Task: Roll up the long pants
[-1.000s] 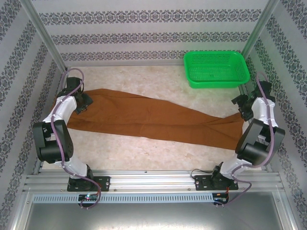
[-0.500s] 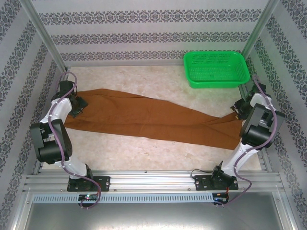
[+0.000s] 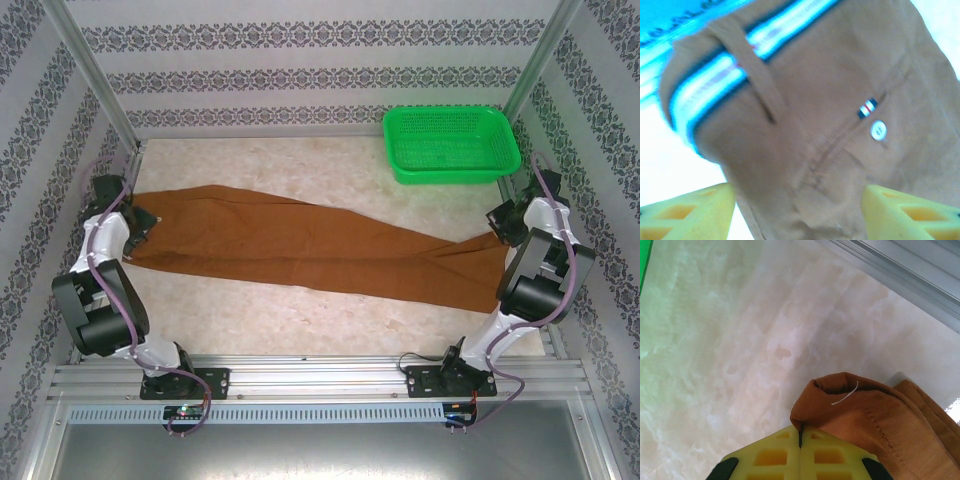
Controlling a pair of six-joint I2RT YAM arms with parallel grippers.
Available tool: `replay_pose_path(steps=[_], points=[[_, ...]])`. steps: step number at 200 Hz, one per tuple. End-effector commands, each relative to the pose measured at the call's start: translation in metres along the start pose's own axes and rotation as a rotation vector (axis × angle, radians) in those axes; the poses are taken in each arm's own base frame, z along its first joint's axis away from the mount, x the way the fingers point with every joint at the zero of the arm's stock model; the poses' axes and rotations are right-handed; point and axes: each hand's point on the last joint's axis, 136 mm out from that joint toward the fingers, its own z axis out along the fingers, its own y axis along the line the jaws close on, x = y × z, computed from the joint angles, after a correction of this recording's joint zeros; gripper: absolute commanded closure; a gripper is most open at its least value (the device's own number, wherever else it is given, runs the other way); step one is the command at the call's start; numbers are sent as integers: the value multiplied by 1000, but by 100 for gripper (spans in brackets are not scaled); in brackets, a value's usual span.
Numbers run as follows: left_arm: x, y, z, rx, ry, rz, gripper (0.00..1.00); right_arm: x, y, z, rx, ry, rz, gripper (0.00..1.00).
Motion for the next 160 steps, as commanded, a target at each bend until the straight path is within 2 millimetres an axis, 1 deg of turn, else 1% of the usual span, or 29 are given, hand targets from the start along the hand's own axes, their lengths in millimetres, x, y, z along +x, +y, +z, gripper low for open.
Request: replay_pose_path(steps=[1,13,34,63,75,82,88,91,92,95,97,107,115,134,145,160], points=[[-9,35,-2,-22,-19,-143,31,7,6,5,-16,16,0,100],[-15,45,-4,1,-33,-214,30,10,9,6,-14,19,-12,100],[-14,40,-1,49,-17,-234,30,12,13,7,-19,20,-19,100],[-6,33,23,71,61,-228,31,11,18,6,-24,13,-21,100],[-4,29,30,86,80,-234,34,11,20,5,-30,11,-24,100],[-3,28,34,90,88,-240,39,11,21,5,-32,13,-25,100],[-3,27,36,94,90,-242,52,12,22,5,-33,14,-26,100],[-3,27,37,93,90,-242,67,12,22,5,-35,13,-27,100],[-4,27,37,93,90,-242,69,12,22,5,-35,14,-26,100],[-4,27,38,91,91,-244,94,12,22,5,-34,15,-27,100],[-4,27,38,89,92,-248,100,12,23,5,-35,14,-26,100],[-6,27,38,89,84,-255,100,11,22,4,-32,10,-25,100],[-11,25,33,95,67,-264,100,9,22,2,-31,-2,-25,100],[-30,12,14,126,8,-262,100,1,25,-6,-24,-30,-35,100],[-44,2,0,132,-24,-253,100,-6,28,-15,-15,-52,-43,100],[-64,-10,-17,151,-68,-257,100,-19,39,-33,-29,-96,-50,100]])
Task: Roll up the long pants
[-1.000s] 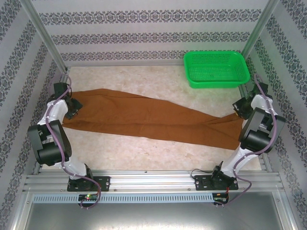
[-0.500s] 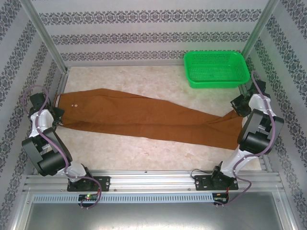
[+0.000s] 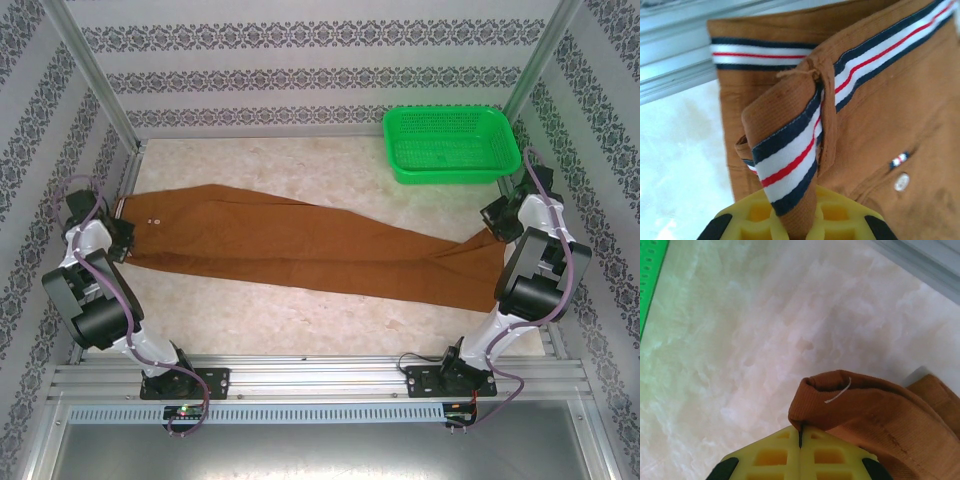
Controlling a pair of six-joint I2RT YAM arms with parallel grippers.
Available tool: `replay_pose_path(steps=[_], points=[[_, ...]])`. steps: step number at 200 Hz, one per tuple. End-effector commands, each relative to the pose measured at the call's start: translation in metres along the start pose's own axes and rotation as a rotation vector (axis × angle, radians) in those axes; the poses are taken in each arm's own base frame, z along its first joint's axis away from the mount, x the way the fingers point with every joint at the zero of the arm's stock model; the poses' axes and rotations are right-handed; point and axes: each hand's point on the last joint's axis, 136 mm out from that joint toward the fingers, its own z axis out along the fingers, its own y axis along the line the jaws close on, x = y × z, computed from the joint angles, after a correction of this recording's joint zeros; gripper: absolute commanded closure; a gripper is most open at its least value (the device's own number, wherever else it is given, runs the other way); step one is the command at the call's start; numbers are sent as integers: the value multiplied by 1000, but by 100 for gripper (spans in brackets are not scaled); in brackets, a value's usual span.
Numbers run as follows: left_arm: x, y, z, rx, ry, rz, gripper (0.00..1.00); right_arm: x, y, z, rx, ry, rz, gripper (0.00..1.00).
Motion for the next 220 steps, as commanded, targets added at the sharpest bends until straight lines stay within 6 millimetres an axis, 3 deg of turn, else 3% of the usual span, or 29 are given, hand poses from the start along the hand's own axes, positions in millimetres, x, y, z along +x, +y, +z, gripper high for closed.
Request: replay_pose_path(steps=[1,58,110,126,144,195,220], points=[[-37,-44,-43,85,-129,-6,100,-25,21,-31,-16,-93,-24,100],[-78,-90,-74,156,-201,-26,100,-66,50,-96,-54,-264,-43,100],[-91,-127,-64,176,-183,14,100,-102,78,-124,-95,-317,-77,100],[-92,-133,-59,177,-175,19,100,-94,77,-121,-89,-287,-86,100],[-92,-129,-58,155,-174,25,100,-77,60,-117,-66,-296,-74,100],[-77,-97,-53,84,-177,20,100,-36,-4,-114,-13,-293,18,100],[-64,-64,-45,8,-195,9,100,-10,-23,-109,6,-279,29,100]])
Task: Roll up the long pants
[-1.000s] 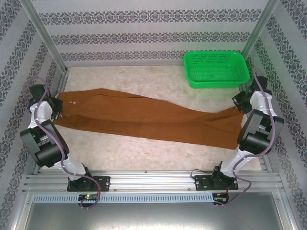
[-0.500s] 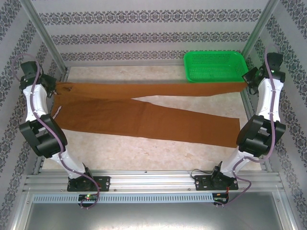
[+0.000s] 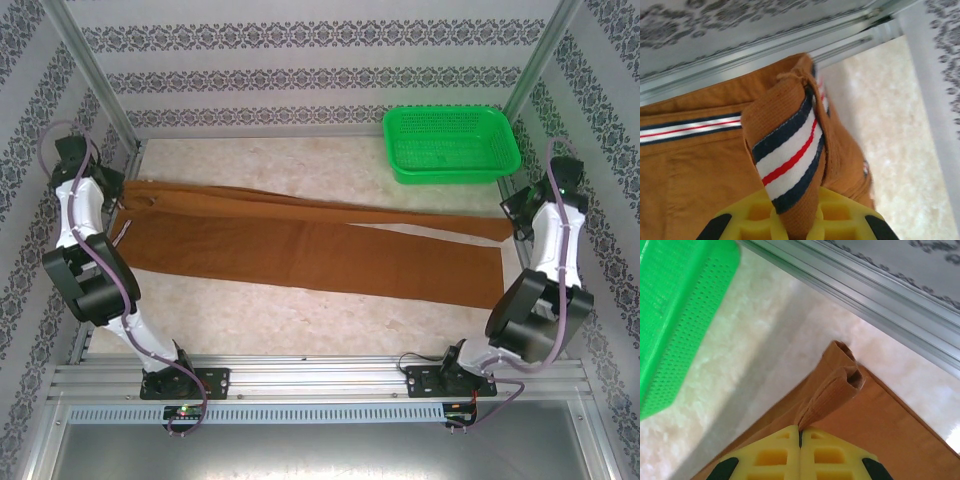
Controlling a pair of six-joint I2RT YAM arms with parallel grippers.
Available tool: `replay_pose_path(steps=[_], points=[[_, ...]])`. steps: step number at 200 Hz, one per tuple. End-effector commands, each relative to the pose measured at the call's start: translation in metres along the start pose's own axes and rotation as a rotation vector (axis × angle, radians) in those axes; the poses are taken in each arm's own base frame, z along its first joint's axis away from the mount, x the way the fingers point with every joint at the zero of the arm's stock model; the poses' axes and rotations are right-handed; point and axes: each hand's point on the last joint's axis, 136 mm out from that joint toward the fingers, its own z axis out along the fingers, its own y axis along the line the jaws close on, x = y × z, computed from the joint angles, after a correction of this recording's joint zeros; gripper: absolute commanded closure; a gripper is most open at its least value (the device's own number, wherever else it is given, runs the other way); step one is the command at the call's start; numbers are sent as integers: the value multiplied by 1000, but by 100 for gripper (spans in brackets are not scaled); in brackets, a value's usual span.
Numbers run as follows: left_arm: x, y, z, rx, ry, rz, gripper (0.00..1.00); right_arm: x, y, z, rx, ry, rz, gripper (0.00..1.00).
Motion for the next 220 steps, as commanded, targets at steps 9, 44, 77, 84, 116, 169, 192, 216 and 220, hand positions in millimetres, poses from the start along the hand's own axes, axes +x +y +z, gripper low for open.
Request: replay_pose_path(steps=[9,44,77,84,116,169,192,216,220], points=[[-6,42,-9,-91,-102,-23,100,10,-22,-10,26,-74,20,100],[5,89,-3,-173,-102,-83,100,53,-48,-2,54,-6,-7,100],[15,116,0,-220,-115,-98,100,78,-72,-10,91,-26,-38,100],[18,123,1,-240,-113,-106,100,80,-77,-15,105,-47,-34,100],[21,138,3,-242,-130,-139,100,84,-92,-33,127,-143,-23,100],[0,129,-21,-179,-197,-191,100,74,-100,-52,169,-237,-7,100],[-4,132,-26,-169,-210,-212,100,72,-100,-56,176,-243,-4,100],[0,147,-26,-182,-214,-250,100,75,-100,-62,165,-259,-10,100],[0,150,-26,-184,-214,-256,100,77,-100,-63,165,-253,-14,100]])
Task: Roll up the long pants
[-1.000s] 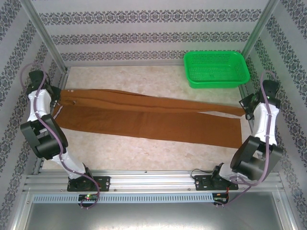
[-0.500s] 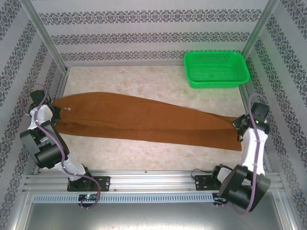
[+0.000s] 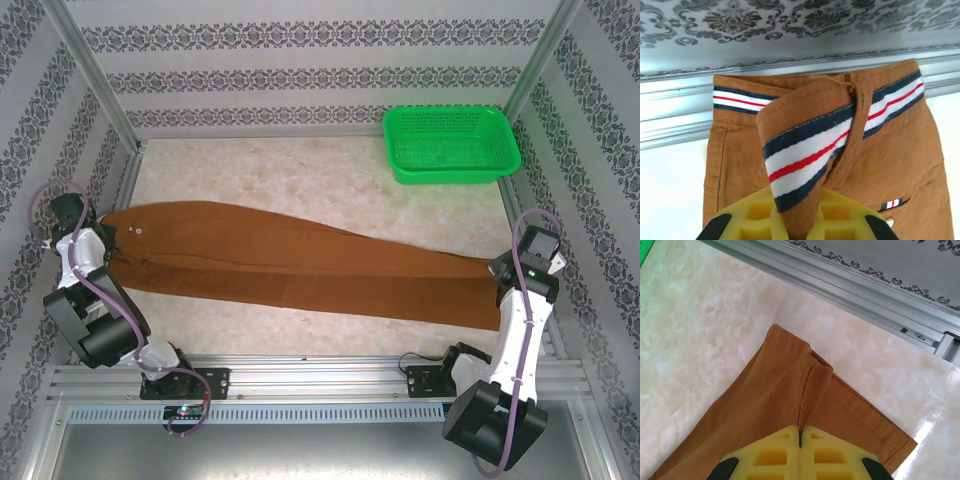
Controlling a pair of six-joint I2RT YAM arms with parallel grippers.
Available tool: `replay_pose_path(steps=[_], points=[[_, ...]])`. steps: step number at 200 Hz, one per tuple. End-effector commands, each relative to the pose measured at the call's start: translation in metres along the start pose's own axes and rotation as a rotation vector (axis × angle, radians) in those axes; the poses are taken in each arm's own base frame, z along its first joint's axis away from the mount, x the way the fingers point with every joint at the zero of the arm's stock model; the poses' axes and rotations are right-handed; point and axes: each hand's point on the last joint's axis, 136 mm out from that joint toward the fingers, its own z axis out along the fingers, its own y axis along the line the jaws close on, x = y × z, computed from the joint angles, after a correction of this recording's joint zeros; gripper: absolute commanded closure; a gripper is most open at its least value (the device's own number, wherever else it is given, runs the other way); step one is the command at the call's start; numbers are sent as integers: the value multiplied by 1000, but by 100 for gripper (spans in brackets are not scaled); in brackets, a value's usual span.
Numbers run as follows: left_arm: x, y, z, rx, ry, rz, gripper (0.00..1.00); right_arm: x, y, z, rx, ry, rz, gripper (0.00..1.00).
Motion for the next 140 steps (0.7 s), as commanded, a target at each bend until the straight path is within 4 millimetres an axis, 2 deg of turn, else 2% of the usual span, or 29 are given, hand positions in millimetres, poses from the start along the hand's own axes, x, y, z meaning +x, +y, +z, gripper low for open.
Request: replay_pose_path(steps=[1,32,54,71,73,83,99,102,118,140], points=[[-27,11,-7,10,-102,-85,100,-13,-6,-13,37,-76,1,100],[-28,24,-2,-6,-105,-124,100,14,-7,-13,-16,-13,-4,100],[-28,18,3,19,-93,-133,90,22,-2,-30,-63,-55,-1,100],[-29,12,7,28,-78,-142,76,31,0,-39,-77,-18,14,100],[-30,11,8,31,-76,-142,73,33,1,-39,-78,-4,10,94],[-31,8,10,32,-67,-136,63,40,7,-37,-94,47,-13,42],[-33,5,11,37,-65,-147,50,37,7,-39,-83,50,8,5],[-34,3,10,41,-66,-148,48,35,7,-40,-86,37,18,3],[-40,-5,6,64,-75,-162,45,20,10,-43,-109,-43,67,2],[-46,-27,-9,101,-80,-128,44,10,35,-42,-193,-38,56,2]])
